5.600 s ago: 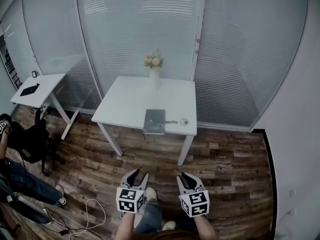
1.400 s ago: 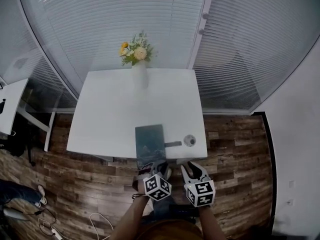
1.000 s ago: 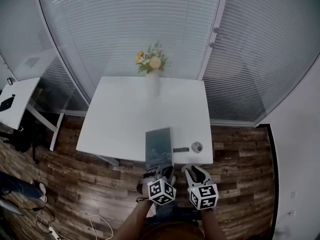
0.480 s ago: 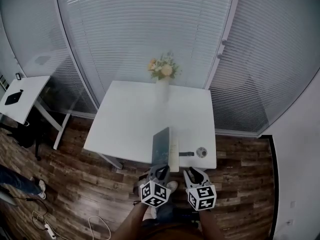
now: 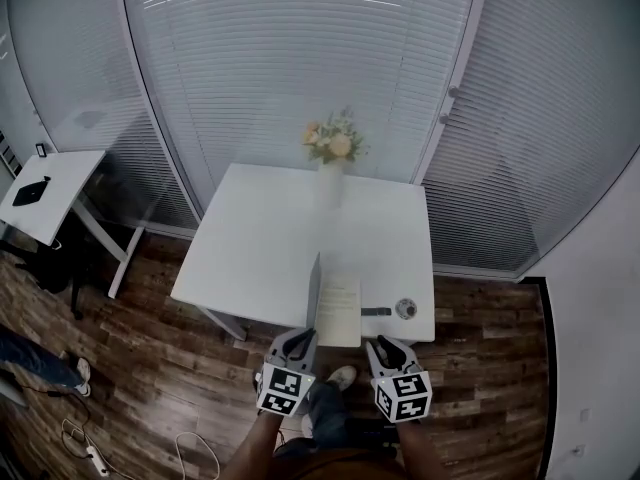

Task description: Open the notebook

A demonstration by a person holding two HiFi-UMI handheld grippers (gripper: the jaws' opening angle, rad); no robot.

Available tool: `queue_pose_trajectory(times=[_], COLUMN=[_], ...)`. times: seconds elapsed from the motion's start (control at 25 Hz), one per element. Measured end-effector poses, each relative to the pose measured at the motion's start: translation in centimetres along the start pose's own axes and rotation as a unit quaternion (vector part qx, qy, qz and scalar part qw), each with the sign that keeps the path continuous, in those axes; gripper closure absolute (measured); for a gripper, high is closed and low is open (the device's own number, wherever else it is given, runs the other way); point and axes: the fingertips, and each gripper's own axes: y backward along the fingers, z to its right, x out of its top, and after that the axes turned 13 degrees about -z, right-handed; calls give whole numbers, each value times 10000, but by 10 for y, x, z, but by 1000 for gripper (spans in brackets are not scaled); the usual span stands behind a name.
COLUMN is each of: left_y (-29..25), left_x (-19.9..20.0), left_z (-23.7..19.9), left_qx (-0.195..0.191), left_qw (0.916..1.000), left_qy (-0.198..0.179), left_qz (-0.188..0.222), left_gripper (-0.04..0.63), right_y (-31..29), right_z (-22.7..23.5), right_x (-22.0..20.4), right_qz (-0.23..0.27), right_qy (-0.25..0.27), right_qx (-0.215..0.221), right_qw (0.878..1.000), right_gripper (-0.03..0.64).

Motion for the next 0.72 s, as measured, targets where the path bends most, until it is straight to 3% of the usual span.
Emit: queue_pose_trajectory(times=[0.4,0.56,0.72], left_y=[24,28,28], left_x=[-23,-47,-80], left_z=[-50,-79,-105], left_qx=[128,310,524], left_qw=[9914,9811,9652], left_qy=[1260,1879,2553], left_qz=[326,341,234], left_gripper=[561,560,557], right_y=[-6,-11,-15], right_z=[-2,-1,3], right_x=[-1,-1,-1], right_qz=[-59,-109,-177], right_qy=[-39,-24,-17], right_qx=[37,51,41], right_qw=[10000,9999,9998], right_gripper=[514,515,515])
